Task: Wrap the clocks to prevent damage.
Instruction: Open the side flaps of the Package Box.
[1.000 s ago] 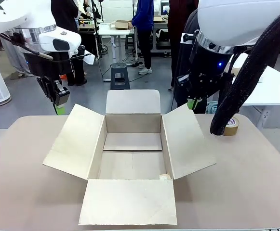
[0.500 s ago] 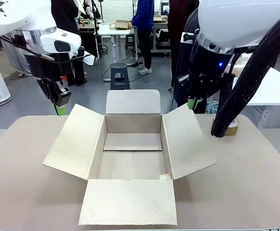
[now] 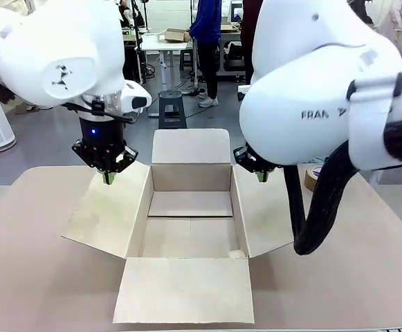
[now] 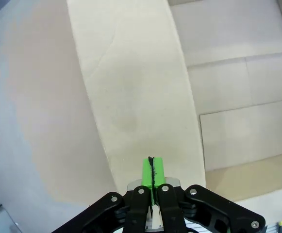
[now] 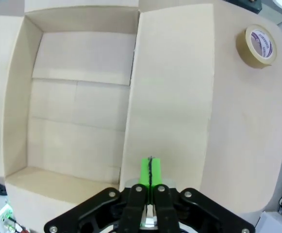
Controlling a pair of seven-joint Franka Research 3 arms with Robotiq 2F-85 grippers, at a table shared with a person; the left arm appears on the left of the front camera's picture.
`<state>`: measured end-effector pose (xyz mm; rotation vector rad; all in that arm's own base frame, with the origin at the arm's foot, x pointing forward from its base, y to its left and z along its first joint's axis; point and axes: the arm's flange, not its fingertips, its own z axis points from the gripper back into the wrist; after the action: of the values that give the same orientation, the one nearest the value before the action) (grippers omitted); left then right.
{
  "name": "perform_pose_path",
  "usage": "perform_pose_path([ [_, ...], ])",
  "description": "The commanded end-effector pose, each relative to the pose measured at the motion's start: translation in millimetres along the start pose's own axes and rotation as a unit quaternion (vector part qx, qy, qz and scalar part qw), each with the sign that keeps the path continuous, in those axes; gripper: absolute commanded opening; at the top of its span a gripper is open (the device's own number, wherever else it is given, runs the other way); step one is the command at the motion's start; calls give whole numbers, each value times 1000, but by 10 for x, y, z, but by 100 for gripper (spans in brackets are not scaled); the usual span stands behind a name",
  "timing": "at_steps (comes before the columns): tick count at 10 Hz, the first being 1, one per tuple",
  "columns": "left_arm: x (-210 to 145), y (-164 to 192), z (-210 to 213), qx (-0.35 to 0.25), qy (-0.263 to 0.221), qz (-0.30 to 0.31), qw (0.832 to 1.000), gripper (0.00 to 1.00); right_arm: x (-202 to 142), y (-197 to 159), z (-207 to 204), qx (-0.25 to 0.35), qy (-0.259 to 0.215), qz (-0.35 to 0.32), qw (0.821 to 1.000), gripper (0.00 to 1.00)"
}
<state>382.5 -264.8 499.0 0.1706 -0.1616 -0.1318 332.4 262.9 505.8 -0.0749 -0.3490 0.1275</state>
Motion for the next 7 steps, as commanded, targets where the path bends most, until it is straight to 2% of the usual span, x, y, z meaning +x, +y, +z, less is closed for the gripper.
perform_pose_path([
  [1,32,33,-162,5,1,-24,1000,0,90,-50,-299,-9,-19,-10,1000,1],
  [4,71,209,-420,-36,-10,-37,999,0,107,-135,-670,1,3,-31,1000,1],
  [7,109,384,-700,-40,-15,-11,999,0,45,-212,-976,-3,23,-46,999,1],
])
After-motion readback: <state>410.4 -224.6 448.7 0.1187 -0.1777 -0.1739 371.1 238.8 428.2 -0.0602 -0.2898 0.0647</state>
